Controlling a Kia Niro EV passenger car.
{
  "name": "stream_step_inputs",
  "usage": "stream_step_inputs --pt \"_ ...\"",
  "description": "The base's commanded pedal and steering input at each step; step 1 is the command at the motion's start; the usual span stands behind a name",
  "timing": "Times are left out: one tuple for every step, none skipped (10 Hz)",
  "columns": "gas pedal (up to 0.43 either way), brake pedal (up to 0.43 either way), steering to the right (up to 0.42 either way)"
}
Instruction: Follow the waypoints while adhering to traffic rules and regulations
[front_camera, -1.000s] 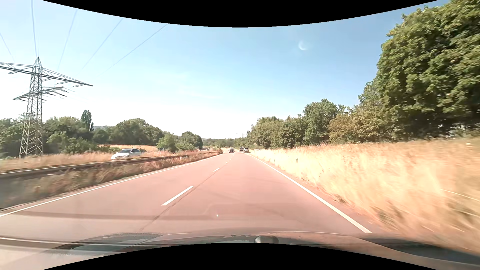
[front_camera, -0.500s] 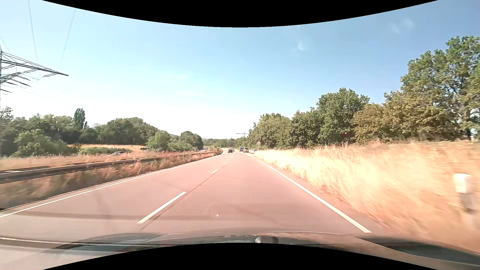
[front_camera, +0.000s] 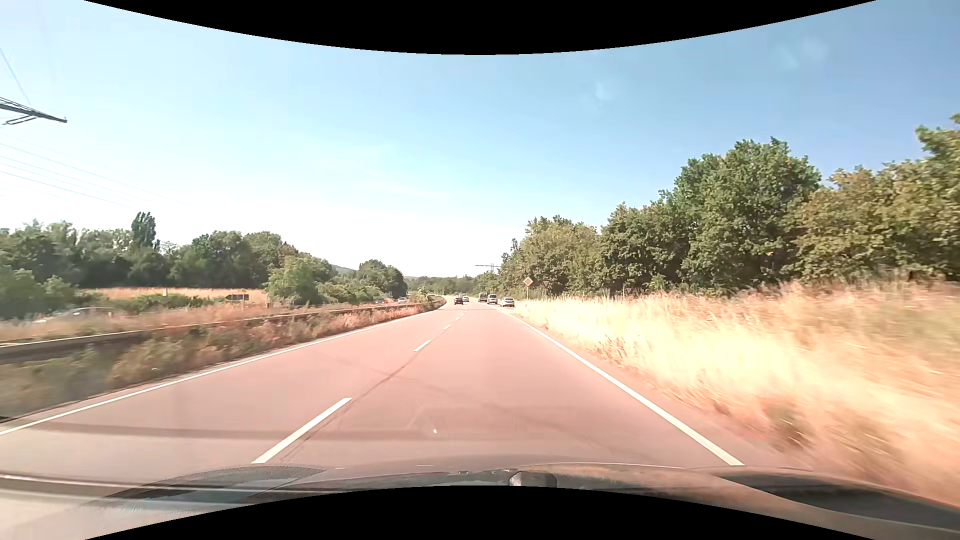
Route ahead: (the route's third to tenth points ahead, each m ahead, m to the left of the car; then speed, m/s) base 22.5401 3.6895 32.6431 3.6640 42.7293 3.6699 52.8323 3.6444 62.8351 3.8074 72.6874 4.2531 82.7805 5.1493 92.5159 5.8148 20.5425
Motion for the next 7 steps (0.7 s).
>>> stream_step_inputs --pt "0.087 0.000 -0.004" --pt "0.087 0.000 -0.004" --pt "0.087 0.000 -0.004" --pt "0.087 0.000 -0.004" --pt "0.087 0.000 -0.004" --pt "0.087 0.000 -0.004" --pt "0.087 0.000 -0.004"
